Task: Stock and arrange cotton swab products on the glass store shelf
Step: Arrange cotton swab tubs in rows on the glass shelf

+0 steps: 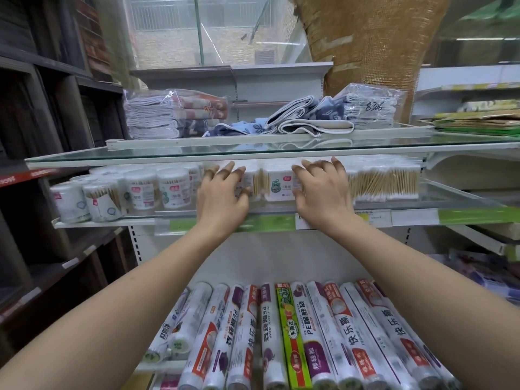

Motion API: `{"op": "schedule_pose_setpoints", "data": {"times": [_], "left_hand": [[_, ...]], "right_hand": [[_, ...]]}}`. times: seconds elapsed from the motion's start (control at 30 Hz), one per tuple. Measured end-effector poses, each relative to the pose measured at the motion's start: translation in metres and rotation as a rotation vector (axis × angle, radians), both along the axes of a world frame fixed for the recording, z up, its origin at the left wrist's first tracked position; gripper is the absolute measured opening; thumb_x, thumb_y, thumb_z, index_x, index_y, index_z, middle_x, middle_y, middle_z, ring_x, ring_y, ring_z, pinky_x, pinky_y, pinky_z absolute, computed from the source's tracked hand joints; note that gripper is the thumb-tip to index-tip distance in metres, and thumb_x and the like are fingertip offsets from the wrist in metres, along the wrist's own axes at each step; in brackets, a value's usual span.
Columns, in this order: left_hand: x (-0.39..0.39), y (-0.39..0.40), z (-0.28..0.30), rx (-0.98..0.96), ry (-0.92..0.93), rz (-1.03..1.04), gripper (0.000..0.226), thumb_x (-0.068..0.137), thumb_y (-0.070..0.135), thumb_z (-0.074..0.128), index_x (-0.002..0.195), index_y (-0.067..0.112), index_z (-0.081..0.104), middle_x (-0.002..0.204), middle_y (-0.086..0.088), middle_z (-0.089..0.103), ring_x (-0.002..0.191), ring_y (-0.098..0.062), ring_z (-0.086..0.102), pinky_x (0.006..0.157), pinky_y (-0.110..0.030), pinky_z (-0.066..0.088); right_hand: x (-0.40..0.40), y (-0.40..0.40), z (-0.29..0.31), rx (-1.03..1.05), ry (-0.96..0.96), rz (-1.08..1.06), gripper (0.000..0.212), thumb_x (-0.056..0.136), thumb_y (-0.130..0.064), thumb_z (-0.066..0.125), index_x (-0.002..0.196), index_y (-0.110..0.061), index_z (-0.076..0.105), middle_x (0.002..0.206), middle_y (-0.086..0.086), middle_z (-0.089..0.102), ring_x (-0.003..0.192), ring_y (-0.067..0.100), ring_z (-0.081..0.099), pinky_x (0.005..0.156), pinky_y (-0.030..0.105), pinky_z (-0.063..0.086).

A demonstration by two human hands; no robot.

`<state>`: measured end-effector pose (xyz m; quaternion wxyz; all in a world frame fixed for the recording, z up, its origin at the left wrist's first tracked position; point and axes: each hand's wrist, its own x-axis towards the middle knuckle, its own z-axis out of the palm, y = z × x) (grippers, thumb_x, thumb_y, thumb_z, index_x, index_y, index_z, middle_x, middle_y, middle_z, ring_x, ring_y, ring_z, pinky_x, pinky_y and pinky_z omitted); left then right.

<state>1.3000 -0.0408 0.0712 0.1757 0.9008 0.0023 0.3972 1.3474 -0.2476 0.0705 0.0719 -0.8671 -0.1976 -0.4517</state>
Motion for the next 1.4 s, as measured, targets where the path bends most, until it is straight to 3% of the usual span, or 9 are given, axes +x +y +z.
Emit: {"op": "schedule_pose_setpoints", "data": {"times": [0.17, 0.4, 0.57, 0.77, 0.9, 1.07, 1.23, 1.4], "left_hand": [[-0.008, -0.028, -0.004, 0.01, -0.024, -0.044, 0.049, 0.093, 0.029, 0.062, 0.142, 0.022, 0.058, 0.152, -0.001, 0.051, 0.143, -0.031, 0.035, 0.116, -0.045, 0.033], [-0.005, -0.074, -0.004, 0.011, -0.042, -0.092, 0.047, 0.095, 0.031, 0.063, 0.14, 0.021, 0.059, 0.15, -0.002, 0.053, 0.141, -0.031, 0.038, 0.116, -0.045, 0.032], [0.002, -0.108, -0.002, 0.011, -0.052, -0.117, 0.045, 0.092, 0.029, 0.065, 0.135, 0.016, 0.062, 0.134, -0.004, 0.063, 0.124, -0.03, 0.046, 0.111, -0.04, 0.032], [0.009, -0.149, 0.005, -0.085, 0.032, -0.139, 0.045, 0.089, 0.031, 0.07, 0.132, 0.021, 0.062, 0.12, -0.005, 0.064, 0.116, -0.03, 0.052, 0.093, -0.039, 0.042], [0.014, -0.168, 0.008, -0.154, 0.062, -0.144, 0.037, 0.084, 0.029, 0.074, 0.119, 0.023, 0.065, 0.112, -0.003, 0.064, 0.109, -0.027, 0.055, 0.085, -0.035, 0.041], [0.014, -0.179, 0.009, -0.289, 0.104, -0.144, 0.042, 0.08, 0.027, 0.078, 0.119, 0.025, 0.065, 0.115, -0.002, 0.065, 0.103, -0.022, 0.059, 0.087, -0.033, 0.045], [0.011, -0.178, 0.009, -0.432, 0.115, -0.195, 0.044, 0.079, 0.019, 0.081, 0.119, 0.022, 0.064, 0.111, 0.003, 0.065, 0.093, -0.018, 0.065, 0.091, -0.041, 0.054], [0.01, -0.173, 0.014, -0.582, 0.125, -0.27, 0.042, 0.087, 0.03, 0.076, 0.124, 0.019, 0.06, 0.116, 0.004, 0.061, 0.103, -0.016, 0.061, 0.097, -0.037, 0.051]], "right_hand": [[-0.005, -0.024, -0.003, 0.029, -0.158, 0.077, 0.041, 0.075, -0.012, 0.067, 0.116, -0.008, 0.069, 0.123, 0.015, 0.067, 0.109, 0.038, 0.059, 0.108, 0.054, 0.036], [-0.007, -0.069, -0.01, 0.101, -0.188, 0.105, 0.034, 0.078, -0.01, 0.063, 0.111, -0.008, 0.071, 0.12, 0.015, 0.069, 0.106, 0.038, 0.062, 0.104, 0.051, 0.041], [-0.007, -0.103, -0.011, 0.295, -0.066, 0.083, 0.038, 0.077, -0.006, 0.068, 0.115, -0.007, 0.069, 0.116, 0.019, 0.064, 0.102, 0.041, 0.059, 0.087, 0.044, 0.047], [-0.005, -0.123, -0.003, 0.47, 0.266, 0.051, 0.051, 0.086, -0.015, 0.063, 0.135, -0.012, 0.051, 0.126, 0.011, 0.059, 0.117, 0.032, 0.053, 0.095, 0.04, 0.041], [-0.002, -0.123, -0.001, 0.548, 0.447, 0.074, 0.031, 0.085, -0.023, 0.064, 0.114, -0.016, 0.057, 0.097, 0.004, 0.068, 0.095, 0.031, 0.063, 0.084, 0.041, 0.052], [0.002, -0.117, -0.005, 0.587, 0.541, 0.155, 0.037, 0.085, -0.024, 0.061, 0.121, -0.022, 0.067, 0.104, -0.004, 0.073, 0.1, 0.022, 0.066, 0.089, 0.036, 0.054], [0.007, -0.111, 0.003, 0.693, 0.6, 0.265, 0.034, 0.088, -0.011, 0.058, 0.119, -0.016, 0.07, 0.102, -0.004, 0.073, 0.102, 0.017, 0.065, 0.094, 0.03, 0.052], [0.003, -0.105, 0.004, 0.819, 0.647, 0.472, 0.042, 0.08, 0.005, 0.052, 0.111, -0.017, 0.072, 0.091, -0.004, 0.073, 0.095, 0.014, 0.069, 0.086, 0.03, 0.057]]}}
